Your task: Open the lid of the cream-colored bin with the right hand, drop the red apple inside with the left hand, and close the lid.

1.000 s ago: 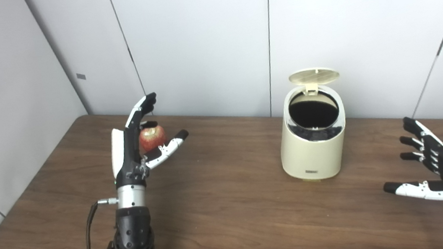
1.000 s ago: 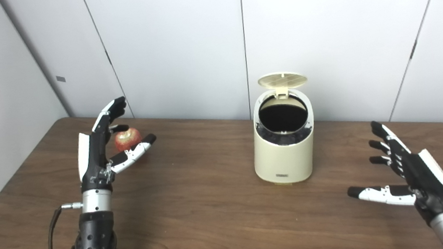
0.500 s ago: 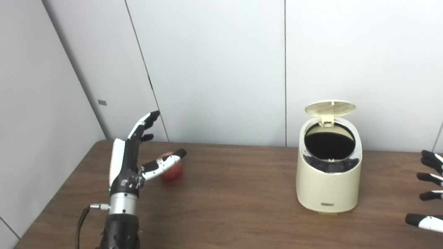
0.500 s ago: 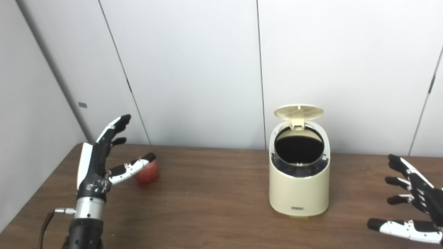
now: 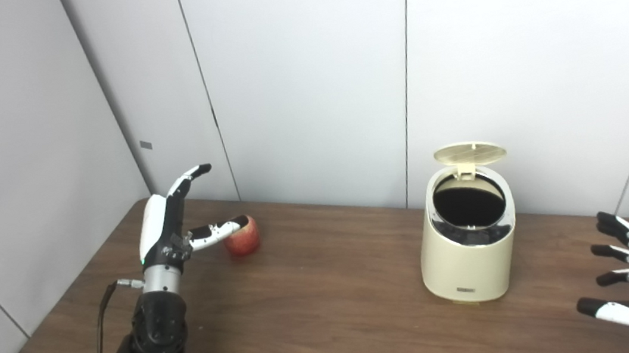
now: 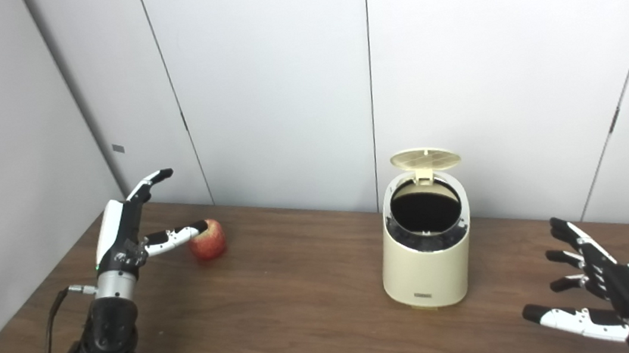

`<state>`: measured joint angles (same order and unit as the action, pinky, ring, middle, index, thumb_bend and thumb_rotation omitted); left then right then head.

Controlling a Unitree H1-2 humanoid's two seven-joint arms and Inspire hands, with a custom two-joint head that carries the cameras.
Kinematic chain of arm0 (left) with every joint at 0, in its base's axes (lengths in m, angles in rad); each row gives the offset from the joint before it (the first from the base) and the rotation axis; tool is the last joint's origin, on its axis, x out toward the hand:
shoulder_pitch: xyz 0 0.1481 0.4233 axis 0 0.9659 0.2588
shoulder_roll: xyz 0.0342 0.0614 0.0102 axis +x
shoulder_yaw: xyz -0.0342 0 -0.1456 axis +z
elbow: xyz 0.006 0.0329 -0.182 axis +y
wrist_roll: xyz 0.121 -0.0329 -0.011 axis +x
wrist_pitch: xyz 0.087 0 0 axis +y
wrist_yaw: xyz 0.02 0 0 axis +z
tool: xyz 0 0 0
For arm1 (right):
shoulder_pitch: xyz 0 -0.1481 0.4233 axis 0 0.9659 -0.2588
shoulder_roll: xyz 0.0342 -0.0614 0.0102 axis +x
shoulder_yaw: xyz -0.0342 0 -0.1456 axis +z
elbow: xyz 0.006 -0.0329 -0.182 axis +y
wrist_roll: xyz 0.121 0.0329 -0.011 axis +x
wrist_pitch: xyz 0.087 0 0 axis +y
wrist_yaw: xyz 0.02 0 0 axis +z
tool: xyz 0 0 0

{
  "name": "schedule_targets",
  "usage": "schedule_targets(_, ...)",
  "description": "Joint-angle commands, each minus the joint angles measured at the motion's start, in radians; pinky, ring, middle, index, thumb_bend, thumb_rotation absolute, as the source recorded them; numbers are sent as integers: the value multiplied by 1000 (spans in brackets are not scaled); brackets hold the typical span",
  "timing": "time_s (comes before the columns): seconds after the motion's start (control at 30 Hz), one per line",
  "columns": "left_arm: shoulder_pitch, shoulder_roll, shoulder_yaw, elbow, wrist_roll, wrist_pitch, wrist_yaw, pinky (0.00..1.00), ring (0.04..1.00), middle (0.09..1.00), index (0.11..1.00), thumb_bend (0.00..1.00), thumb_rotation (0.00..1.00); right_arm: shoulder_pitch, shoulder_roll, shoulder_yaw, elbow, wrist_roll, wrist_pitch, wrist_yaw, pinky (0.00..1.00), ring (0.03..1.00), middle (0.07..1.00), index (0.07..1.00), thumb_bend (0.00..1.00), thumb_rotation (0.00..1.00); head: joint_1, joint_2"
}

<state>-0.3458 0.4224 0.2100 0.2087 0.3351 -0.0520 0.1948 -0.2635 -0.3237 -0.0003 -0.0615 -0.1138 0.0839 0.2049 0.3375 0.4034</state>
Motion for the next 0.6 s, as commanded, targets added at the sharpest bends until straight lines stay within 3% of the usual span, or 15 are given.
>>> schedule_targets(0.0,-47,31,-6,-2,32,9,24,817,915,895,877,829,150,-39,-25,-9,-27,10,-13,5,644,846,941,919,844,283,0,1)
schedule_targets(0.27,-66,55,-55,45,72,107,5,663,877,921,908,913,227,-36,-33,-14,-22,19,-26,9,625,830,935,904,870,298,-1,3)
schedule_targets(0.57,-77,67,-89,82,101,163,6,655,865,899,887,940,227,-31,-40,-15,-37,19,-10,9,622,823,926,894,881,306,-10,12)
